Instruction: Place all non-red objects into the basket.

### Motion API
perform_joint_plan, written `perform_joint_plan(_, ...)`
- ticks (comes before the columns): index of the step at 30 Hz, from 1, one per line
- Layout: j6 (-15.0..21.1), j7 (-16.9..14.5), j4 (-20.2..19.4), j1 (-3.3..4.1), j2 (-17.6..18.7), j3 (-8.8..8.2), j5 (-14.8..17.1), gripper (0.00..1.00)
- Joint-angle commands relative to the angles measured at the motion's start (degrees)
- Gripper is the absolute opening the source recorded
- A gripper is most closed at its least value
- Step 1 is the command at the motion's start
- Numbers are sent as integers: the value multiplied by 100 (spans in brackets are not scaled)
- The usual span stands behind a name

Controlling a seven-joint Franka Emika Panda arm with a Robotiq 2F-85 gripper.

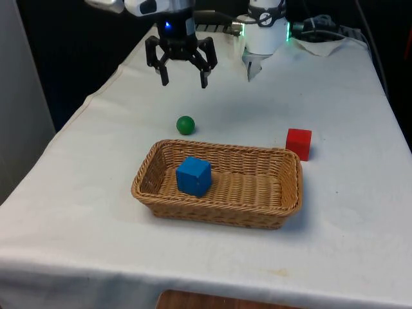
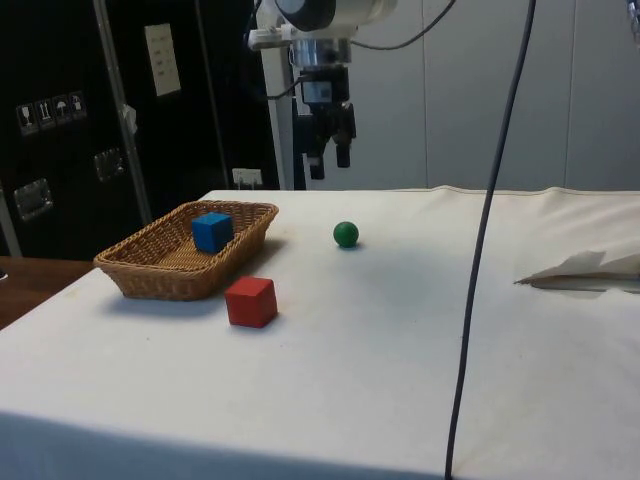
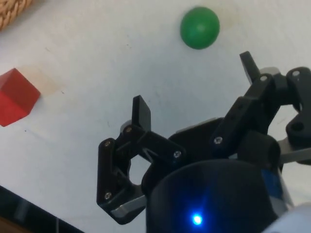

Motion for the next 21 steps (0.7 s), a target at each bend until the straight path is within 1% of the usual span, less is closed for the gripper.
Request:
perform_joint_plan(1, 0, -17, -6, 0, 0, 0, 11, 100)
perform_joint_plan(4, 92, -86, -74, -23, 17, 23, 69, 100)
perform_joint_plan(6, 103, -92, -80, -23, 29, 23, 74, 100)
perform_joint_plan(10, 126, -97, -97, -6, 34, 11, 34, 100)
perform_joint_plan(11, 86, -74, -86, -6, 46, 6, 17, 100)
perform_joint_plan(13, 126, -86, -109, -6, 29, 0, 17, 100)
perform_joint_plan(17, 235, -57, -143, 17, 103, 0, -29, 100)
perform_joint_plan(19, 361, -63, -178, 23, 155, 6, -40, 100)
perform_joint_plan(20, 223, -74, -155, 0, 97, 17, -11, 100)
perform_joint_plan(21, 361, -63, -178, 23, 155, 6, -40, 100)
